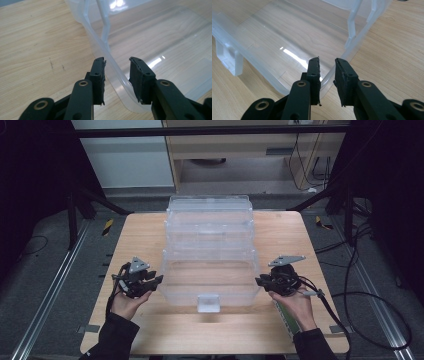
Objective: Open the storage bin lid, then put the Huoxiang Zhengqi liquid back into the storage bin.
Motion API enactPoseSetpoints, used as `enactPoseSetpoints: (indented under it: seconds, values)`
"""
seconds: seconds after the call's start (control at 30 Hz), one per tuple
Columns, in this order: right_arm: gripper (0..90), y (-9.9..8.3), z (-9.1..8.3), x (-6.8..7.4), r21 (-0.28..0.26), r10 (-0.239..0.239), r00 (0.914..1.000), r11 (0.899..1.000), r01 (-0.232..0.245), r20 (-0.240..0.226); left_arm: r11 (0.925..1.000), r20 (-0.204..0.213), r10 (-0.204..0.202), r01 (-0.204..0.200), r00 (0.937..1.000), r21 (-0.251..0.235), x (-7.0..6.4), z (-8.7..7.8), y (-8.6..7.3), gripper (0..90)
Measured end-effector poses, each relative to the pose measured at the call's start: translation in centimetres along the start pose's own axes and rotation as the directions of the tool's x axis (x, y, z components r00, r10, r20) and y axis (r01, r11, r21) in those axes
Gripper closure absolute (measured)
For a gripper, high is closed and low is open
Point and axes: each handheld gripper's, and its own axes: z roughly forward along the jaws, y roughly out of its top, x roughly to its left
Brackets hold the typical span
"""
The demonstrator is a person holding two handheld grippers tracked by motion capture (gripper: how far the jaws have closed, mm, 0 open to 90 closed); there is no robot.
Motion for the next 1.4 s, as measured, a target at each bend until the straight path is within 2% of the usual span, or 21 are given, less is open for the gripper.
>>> enactPoseSetpoints:
  seconds: [0.17, 0.3, 0.43, 0.53, 0.6, 0.67, 0.83, 1.17, 1.3, 1.4]
  values:
    - [70.7, 0.1, -0.3, -0.1, -0.024, 0.007, 1.0, 1.0, -0.007, -0.004, 0.9992, -0.008, -0.019, 0.019, 0.9998, -0.037, 0.9, -1.1, 0.2, 60.0]
    - [69.0, 0.2, -1.1, -0.3, -0.05, 0.022, 0.9997, 0.999, -0.022, -0.008, 0.9969, -0.043, -0.05, 0.047, 0.9978, -0.062, 2.1, -1.8, 0.0, 52.8]
    - [66.3, 0.3, -2.1, -0.7, -0.069, 0.034, 0.9994, 0.997, -0.033, 0.001, 0.9938, -0.084, -0.091, 0.085, 0.9924, -0.072, 3.7, -2.1, -0.5, 48.4]
    - [61.4, 0.6, -2.8, -0.9, -0.061, 0.049, 0.9986, 0.997, -0.047, 0.022, 0.9911, -0.107, -0.121, 0.114, 0.9869, -0.07, 4.7, -2.1, -1.0, 45.0]
    - [57.9, 0.9, -3.7, -1.0, -0.064, 0.03, 0.9978, 0.998, -0.026, 0.059, 0.989, -0.116, -0.139, 0.132, 0.9835, -0.066, 5.2, -1.9, -1.3, 41.1]
    - [57.0, 1.0, -4.0, -1.0, -0.064, 0.034, 0.9978, 0.997, -0.03, 0.058, 0.9887, -0.125, -0.143, 0.135, 0.9818, -0.065, 5.6, -1.9, -1.5, 40.6]
    - [53.1, 1.3, -5.3, -1.0, -0.036, 0.032, 0.9952, 0.999, -0.029, 0.092, 0.9854, -0.154, -0.167, 0.16, 0.9738, -0.059, 6.5, -1.9, -2.0, 37.8]
    - [47.4, 1.2, -7.0, -1.1, 0.0, 0.041, 0.9915, 0.999, -0.041, 0.124, 0.9826, -0.174, -0.184, 0.178, 0.9673, -0.054, 7.2, -2.0, -2.4, 35.2]
    - [46.9, 1.1, -7.1, -0.9, 0.043, 0.025, 0.9869, 0.999, -0.032, 0.159, 0.9826, -0.191, -0.186, 0.181, 0.9639, -0.043, 7.4, -1.8, -2.7, 34.1]
    - [46.3, 0.9, -7.4, -0.9, 0.064, 0.033, 0.9866, 0.997, -0.044, 0.16, 0.9827, -0.198, -0.185, 0.182, 0.9626, -0.033, 7.6, -1.6, -2.9, 33.6]
